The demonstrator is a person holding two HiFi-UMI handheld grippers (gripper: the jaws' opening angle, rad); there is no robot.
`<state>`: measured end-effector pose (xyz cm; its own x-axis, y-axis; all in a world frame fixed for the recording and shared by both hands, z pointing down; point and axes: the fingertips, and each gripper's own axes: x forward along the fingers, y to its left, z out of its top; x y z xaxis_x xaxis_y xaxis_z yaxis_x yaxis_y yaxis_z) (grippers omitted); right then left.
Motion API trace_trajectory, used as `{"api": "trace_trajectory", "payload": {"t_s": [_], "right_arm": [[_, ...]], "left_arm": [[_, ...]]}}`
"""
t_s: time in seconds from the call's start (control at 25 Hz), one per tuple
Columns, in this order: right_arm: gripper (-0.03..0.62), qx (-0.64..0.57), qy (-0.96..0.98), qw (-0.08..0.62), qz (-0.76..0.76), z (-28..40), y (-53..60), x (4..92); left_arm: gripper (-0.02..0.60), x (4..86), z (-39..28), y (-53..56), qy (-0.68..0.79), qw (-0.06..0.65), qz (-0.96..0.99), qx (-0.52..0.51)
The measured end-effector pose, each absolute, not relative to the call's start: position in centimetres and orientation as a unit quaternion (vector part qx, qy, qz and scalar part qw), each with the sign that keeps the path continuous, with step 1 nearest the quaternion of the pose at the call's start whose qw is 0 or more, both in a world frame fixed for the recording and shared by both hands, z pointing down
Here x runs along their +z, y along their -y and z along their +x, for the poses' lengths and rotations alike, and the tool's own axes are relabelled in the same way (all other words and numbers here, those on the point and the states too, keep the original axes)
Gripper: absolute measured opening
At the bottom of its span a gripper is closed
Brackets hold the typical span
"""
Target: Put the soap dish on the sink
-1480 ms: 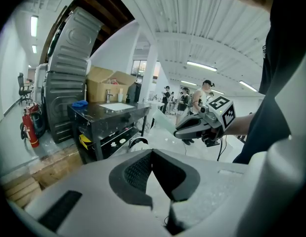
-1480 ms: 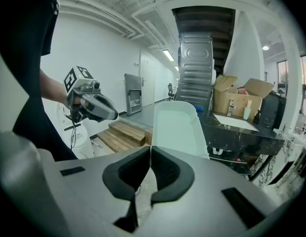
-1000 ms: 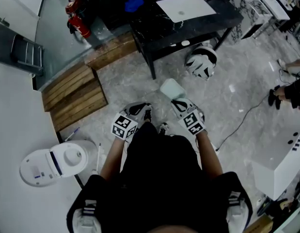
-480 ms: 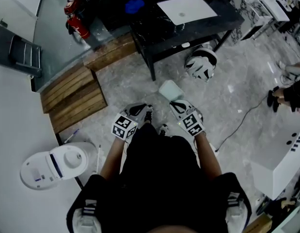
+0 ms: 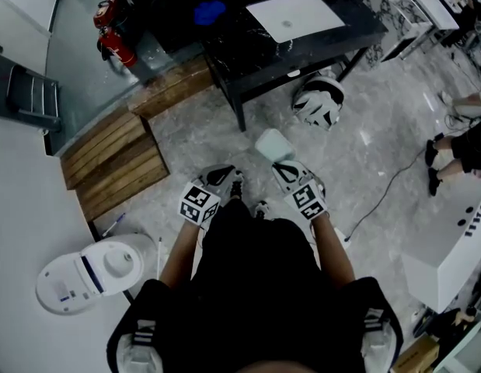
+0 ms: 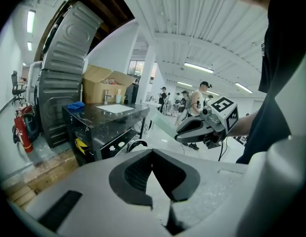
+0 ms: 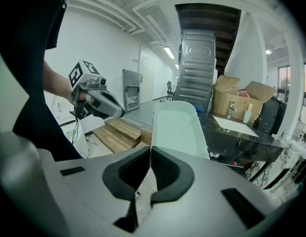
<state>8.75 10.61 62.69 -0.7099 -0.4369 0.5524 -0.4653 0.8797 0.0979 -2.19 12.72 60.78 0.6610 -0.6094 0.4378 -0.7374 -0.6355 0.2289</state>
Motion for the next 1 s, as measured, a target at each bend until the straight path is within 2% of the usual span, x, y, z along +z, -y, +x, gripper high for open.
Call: {"api": "trace_trajectory", "payload": {"t_s": [1.0], "right_arm": [[0.002, 0.039, 0.915, 0.311, 0.254, 6.2, -4.8, 63.4]], "left_arm": [[0.0, 60.7, -4.7, -5.4, 0.359, 0.195, 0.897, 0.167]]}}
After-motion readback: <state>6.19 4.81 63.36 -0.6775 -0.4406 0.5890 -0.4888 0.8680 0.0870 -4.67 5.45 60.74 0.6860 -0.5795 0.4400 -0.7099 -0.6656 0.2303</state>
